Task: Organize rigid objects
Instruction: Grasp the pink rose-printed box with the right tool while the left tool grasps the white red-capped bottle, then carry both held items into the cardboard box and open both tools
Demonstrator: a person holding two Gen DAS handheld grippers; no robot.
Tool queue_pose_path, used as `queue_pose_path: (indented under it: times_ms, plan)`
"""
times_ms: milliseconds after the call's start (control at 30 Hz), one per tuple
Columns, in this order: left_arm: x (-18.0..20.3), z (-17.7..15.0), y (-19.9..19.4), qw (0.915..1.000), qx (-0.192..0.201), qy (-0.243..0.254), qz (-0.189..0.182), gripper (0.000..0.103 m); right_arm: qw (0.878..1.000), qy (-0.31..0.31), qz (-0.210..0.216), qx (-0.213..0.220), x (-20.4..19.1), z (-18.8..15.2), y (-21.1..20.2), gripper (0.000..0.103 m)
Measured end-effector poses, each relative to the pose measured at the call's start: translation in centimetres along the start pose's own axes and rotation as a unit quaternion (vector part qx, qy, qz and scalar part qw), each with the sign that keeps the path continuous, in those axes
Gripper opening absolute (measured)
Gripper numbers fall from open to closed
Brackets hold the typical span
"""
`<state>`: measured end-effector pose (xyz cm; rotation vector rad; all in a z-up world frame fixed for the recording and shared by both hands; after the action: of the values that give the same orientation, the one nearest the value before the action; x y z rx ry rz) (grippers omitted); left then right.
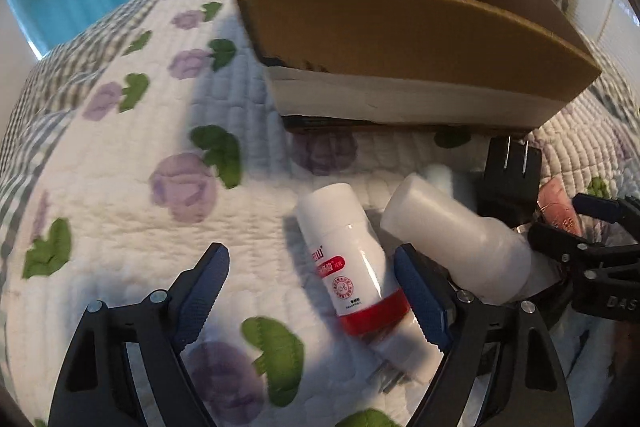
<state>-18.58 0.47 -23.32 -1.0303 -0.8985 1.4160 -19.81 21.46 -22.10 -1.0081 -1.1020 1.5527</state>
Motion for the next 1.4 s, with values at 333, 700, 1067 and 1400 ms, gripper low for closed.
queue_pose_path:
  times_ms: [333, 700, 1067, 1400]
  plan:
    - [2.0, -0.8, -0.8, 0.9991, -0.011, 0.024, -0.033, 0.039, 0.999, 0.022, 0.01, 0.041, 0.5, -0.7, -1.4, 0.072]
    - [2.0, -1.2, -6.9, 0.9969, 0.05, 0.037, -0.05, 0.037, 0.994, 0.02, 0.006, 0.11, -1.3, 0.7, -7.8, 0.072]
    - [-0.1, 7.1, -17.1, 0.9813, 0.167, 0.051, -0.082, 0.037, 0.981, -0.022, -0.006, 0.191, -3.8, 6.5, -17.5, 0.072]
    - [2.8, 15.7, -12.5, 0.9825, 0.16, 0.065, -0.069, 0.037, 0.979, -0.022, -0.008, 0.203, -3.2, 12.0, -17.8, 0.072]
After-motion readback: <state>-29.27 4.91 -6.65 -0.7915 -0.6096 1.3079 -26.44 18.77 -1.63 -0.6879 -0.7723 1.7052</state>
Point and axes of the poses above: each gripper's, at about its wrist camera, not at the fingertips, and y roughly the way its jaws point, x to its right, z to its top, the point moved 8 cm from there along y, roughly the way its jaws point, and after that the axes turned 8 degrees about -x, right-handed, at the moved point
